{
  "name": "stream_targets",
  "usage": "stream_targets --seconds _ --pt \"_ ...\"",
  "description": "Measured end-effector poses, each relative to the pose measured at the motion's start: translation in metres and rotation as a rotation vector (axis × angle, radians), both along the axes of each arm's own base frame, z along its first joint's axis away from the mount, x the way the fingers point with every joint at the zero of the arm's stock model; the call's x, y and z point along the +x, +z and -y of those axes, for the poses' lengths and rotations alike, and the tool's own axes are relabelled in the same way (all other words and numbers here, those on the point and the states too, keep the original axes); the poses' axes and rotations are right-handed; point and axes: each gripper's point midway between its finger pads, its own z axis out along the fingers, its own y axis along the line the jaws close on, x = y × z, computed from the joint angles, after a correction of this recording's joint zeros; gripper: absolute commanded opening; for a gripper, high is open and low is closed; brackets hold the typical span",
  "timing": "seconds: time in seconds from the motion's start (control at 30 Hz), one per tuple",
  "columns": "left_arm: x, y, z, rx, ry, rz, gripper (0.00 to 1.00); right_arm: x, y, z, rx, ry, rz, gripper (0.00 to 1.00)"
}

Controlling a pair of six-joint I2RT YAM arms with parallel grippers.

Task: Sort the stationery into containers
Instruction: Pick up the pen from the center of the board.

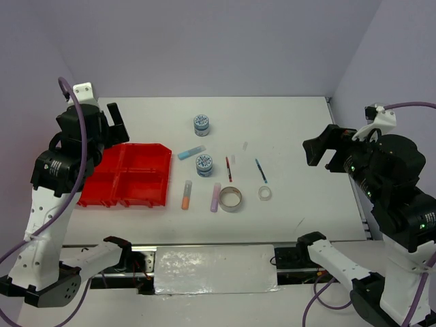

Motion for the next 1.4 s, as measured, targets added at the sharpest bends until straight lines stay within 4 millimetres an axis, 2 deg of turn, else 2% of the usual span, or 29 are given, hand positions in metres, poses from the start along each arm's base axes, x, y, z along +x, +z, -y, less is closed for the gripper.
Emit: stream_targets --seconds 0.23,0.4,0.47,0.57,0.63,0.8,0.9,0.93,1.13,1.27,1.4 --pt "-0.001 0.001 -0.005 0.013 0.027 0.003 0.99 0.003 0.000 -0.004 -0.009 0.025 0.014 1.00" --pt "-0.001 0.001 -0.006 0.016 0.033 0.002 0.99 0.014 -0.014 -0.015 -0.010 0.068 -0.035 1.00" --pt "0.000 0.000 -0.006 0.015 0.032 0.001 0.99 0.025 -0.027 -0.022 -0.016 0.088 -0.077 1.00" --pt "0.002 -0.002 -0.002 0.009 0.015 -0.007 0.99 0.049 -0.069 -0.038 -0.041 0.124 -0.196 0.97" --pt "0.004 -0.003 0.003 -0.001 -0.013 -0.020 0.99 0.067 -0.114 -0.051 -0.078 0.149 -0.320 0.93" --pt "0.009 -0.008 0.015 -0.020 -0.065 -0.049 0.99 0.095 -0.225 -0.079 -0.212 0.203 -0.613 0.85" --pt "0.008 -0.010 0.021 -0.035 -0.098 -0.057 0.99 0.102 -0.274 -0.082 -0.279 0.225 -0.727 0.80" --pt "0.008 -0.011 0.023 -0.039 -0.107 -0.059 0.99 0.104 -0.284 -0.082 -0.294 0.230 -0.749 0.75" --pt "0.006 -0.015 0.036 -0.072 -0.175 -0.078 0.99 0.135 -0.328 -0.079 -0.290 0.248 -0.806 0.59" --pt "0.004 -0.017 0.042 -0.090 -0.210 -0.087 0.99 0.149 -0.361 -0.073 -0.297 0.252 -0.870 0.56" --pt "0.003 -0.021 0.045 -0.098 -0.225 -0.100 0.99 0.153 -0.387 -0.076 -0.301 0.274 -0.926 0.53"
